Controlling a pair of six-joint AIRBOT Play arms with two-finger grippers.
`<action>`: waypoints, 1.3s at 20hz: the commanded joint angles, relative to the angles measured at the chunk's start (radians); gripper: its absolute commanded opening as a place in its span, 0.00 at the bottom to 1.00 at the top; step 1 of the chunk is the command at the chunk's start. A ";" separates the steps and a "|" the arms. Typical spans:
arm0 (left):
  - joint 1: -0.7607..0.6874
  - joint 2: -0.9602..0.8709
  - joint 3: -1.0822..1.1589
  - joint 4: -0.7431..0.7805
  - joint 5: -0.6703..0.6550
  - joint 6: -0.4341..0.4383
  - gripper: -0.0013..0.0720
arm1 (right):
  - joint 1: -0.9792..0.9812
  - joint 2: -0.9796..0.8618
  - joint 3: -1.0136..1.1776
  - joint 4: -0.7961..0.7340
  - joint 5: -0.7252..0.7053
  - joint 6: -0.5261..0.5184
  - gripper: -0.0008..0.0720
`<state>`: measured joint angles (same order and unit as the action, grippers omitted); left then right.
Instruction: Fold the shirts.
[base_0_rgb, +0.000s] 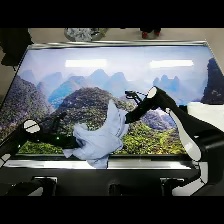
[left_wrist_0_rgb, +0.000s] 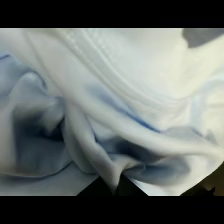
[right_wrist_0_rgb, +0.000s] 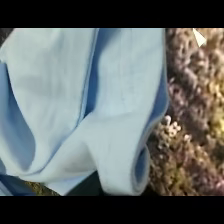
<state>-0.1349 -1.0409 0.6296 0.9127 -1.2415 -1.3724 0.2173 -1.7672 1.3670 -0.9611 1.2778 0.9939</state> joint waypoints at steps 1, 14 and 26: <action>0.000 0.016 0.039 0.016 0.001 0.041 0.06 | 0.000 -0.008 0.005 0.088 -0.075 -0.046 0.07; 0.283 0.197 1.206 0.326 0.055 -0.168 0.06 | -0.139 0.887 0.355 -0.502 -0.075 0.127 0.07; 0.238 0.354 0.752 0.306 -0.295 -0.160 0.06 | -0.138 1.062 0.027 -0.465 0.552 0.261 0.07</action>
<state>0.1295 -0.7361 1.5875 1.2232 -1.4651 -1.5417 0.0788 -0.7403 1.5761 -1.4559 1.7046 1.2076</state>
